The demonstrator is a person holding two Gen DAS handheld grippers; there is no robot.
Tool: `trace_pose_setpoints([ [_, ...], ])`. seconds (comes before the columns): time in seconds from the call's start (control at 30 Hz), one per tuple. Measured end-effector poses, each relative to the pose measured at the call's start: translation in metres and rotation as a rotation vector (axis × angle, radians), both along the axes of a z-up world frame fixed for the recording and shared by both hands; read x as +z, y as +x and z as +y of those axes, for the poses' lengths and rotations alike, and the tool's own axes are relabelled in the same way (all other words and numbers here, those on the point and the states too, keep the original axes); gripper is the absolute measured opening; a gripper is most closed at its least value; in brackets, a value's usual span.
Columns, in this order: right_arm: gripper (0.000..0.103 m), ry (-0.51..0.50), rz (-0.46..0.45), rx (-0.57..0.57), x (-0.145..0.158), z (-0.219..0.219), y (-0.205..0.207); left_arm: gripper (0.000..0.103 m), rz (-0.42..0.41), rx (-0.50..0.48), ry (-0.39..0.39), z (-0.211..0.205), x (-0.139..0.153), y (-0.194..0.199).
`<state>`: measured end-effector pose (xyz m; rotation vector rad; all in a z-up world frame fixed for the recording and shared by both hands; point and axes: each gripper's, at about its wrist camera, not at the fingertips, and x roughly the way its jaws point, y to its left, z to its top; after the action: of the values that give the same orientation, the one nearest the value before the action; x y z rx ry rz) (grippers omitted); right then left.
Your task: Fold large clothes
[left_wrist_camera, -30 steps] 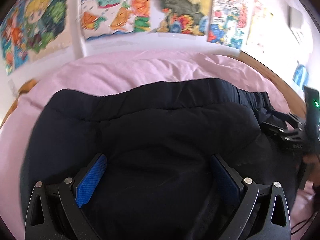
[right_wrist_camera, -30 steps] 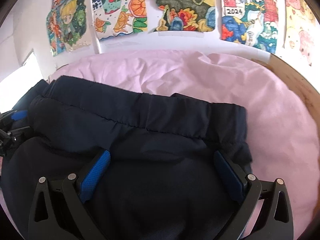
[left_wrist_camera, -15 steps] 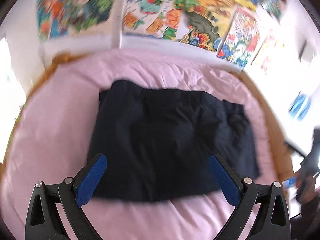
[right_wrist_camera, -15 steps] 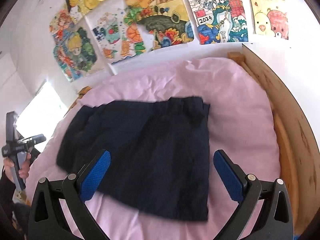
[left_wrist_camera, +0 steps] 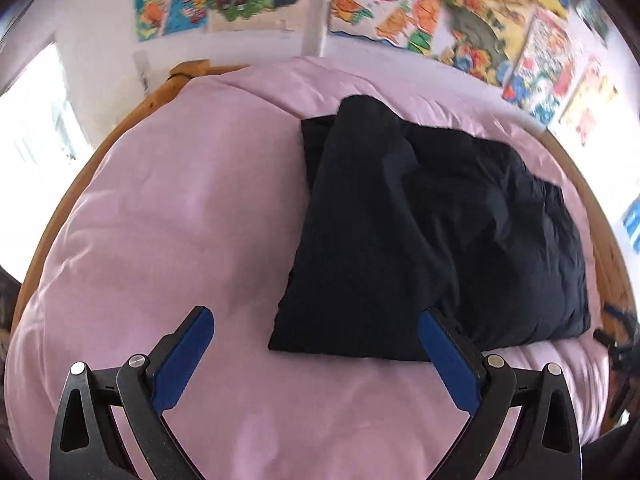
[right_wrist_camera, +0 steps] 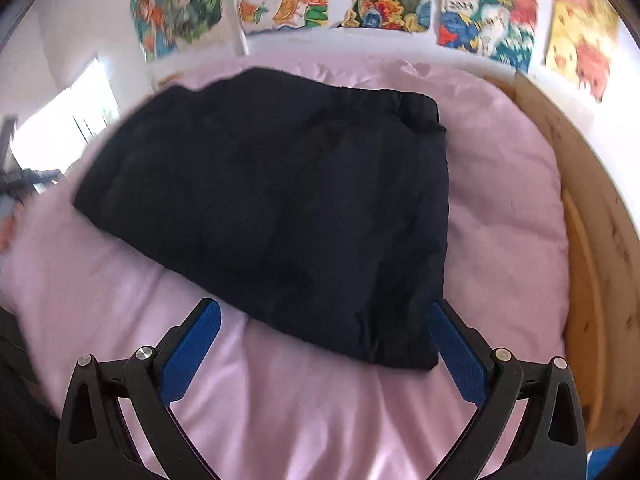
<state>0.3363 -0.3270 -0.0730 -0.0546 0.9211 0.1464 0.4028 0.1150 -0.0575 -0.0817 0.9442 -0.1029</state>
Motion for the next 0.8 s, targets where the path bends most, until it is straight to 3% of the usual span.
trace_pose_setpoints([
  [0.2, 0.101, -0.058, -0.161, 0.049, 0.016, 0.028, 0.005, 0.103, -0.058, -0.050, 0.065, -0.019, 0.013, 0.004],
  [0.37, 0.101, -0.089, -0.187, 0.253, 0.027, 0.083, 0.052, 0.103, -0.104, -0.036, 0.077, -0.029, 0.034, 0.001],
  [0.43, 0.101, -0.126, -0.173, 0.283, 0.022, 0.102, 0.080, 0.103, -0.113, -0.030, 0.093, -0.030, 0.037, 0.003],
  [0.53, 0.101, -0.135, -0.193, 0.263, 0.016, 0.121, 0.121, 0.103, -0.105, -0.028, 0.129, -0.034, 0.036, 0.012],
  [0.67, 0.101, -0.115, -0.223, 0.151, 0.012, 0.122, 0.172, 0.103, -0.095, -0.066, 0.191, -0.044, 0.027, 0.042],
  [0.8, 0.101, 0.051, -0.204, 0.065, 0.016, 0.095, 0.196, 0.103, -0.045, -0.094, 0.171, -0.037, 0.011, 0.081],
])
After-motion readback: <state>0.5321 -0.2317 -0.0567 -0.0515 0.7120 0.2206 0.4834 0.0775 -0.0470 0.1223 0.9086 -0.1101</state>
